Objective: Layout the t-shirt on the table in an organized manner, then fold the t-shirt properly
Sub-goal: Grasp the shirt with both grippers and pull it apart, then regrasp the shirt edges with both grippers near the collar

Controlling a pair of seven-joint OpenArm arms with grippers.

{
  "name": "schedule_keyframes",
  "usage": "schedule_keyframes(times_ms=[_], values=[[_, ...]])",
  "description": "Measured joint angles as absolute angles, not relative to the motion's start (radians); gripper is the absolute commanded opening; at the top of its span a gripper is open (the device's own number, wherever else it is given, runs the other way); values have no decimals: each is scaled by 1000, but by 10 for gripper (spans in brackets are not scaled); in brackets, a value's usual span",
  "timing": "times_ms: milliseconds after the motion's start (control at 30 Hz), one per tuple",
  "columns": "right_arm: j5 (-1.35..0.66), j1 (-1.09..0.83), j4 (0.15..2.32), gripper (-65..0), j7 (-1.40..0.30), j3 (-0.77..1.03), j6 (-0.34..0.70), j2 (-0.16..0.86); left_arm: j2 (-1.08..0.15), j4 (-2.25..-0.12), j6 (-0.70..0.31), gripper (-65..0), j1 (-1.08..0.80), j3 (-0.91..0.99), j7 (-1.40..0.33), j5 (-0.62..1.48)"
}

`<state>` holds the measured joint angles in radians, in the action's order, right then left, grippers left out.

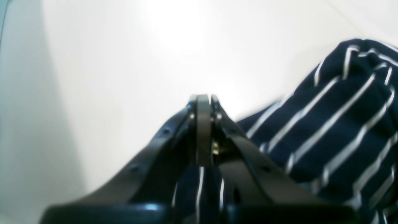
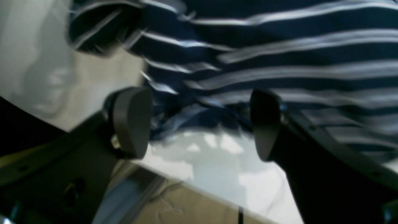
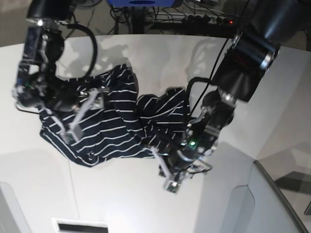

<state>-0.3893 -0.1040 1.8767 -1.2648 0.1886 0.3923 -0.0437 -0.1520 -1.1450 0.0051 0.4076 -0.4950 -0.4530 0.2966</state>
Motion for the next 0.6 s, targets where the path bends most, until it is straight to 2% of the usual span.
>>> schedule_keyframes(times_ms=[67, 200, 400, 500, 600], values=[[-424, -156, 1938, -222, -1246, 250, 393, -44, -161, -1279, -7, -650, 331, -423, -574, 292], [-430, -266, 1950, -231, -1164, 411, 397, -52, -169, -1529, -105, -650, 192, -360, -720, 282], [-417, -437, 1922, -231, -969, 488, 390, 1, -209, -1699, -103, -650, -47, -369, -727, 283], [-435, -466, 1875, -231, -905, 493, 401, -5, -185, -1730, -100, -650, -125, -389, -730, 276], [-421, -469, 1804, -231, -872, 538, 393, -1, -140, -1734, -107, -650, -144, -494, -722, 285]])
